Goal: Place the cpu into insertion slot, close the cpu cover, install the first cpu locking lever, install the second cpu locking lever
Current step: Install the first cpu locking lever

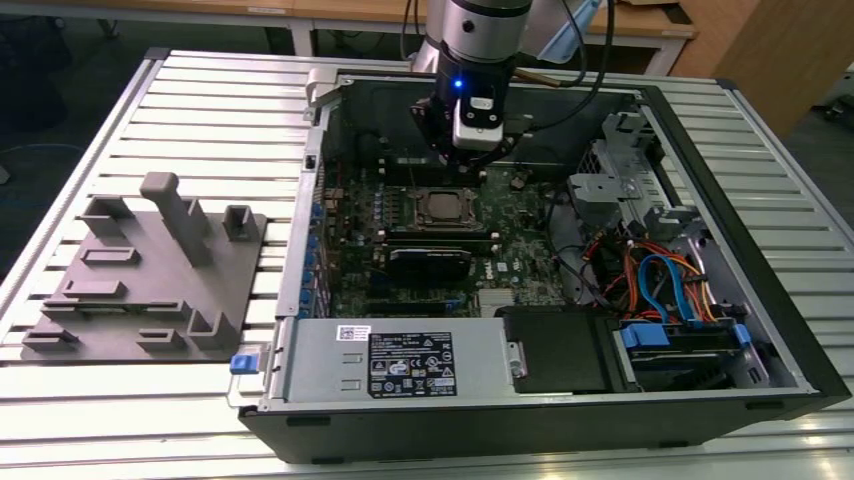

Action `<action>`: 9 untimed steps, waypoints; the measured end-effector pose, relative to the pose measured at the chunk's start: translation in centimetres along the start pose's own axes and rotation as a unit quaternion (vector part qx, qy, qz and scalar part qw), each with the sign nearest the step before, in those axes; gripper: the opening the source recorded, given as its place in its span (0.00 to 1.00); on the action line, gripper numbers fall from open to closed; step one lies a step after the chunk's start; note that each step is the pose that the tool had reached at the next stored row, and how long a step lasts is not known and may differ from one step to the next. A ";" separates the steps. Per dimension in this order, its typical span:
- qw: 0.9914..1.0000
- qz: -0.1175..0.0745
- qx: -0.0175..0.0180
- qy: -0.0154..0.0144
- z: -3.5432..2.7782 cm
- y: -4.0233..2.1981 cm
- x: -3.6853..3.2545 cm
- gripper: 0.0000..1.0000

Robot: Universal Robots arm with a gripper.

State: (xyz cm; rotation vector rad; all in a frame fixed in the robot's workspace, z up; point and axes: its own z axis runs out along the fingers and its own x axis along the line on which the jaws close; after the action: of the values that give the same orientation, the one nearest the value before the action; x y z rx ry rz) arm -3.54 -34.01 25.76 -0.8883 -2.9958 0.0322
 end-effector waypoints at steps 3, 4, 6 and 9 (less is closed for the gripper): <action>1.000 -0.003 0.000 0.000 0.00 0.00 0.00 0.11; 1.000 -0.004 0.000 0.000 0.00 0.00 0.00 0.11; 1.000 -0.006 0.000 0.000 0.00 0.00 0.00 0.11; 1.000 -0.009 0.000 0.000 0.00 0.00 0.00 0.11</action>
State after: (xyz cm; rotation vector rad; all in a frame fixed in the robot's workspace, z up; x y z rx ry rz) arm -3.54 -34.01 25.76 -0.8602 -3.0042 0.0324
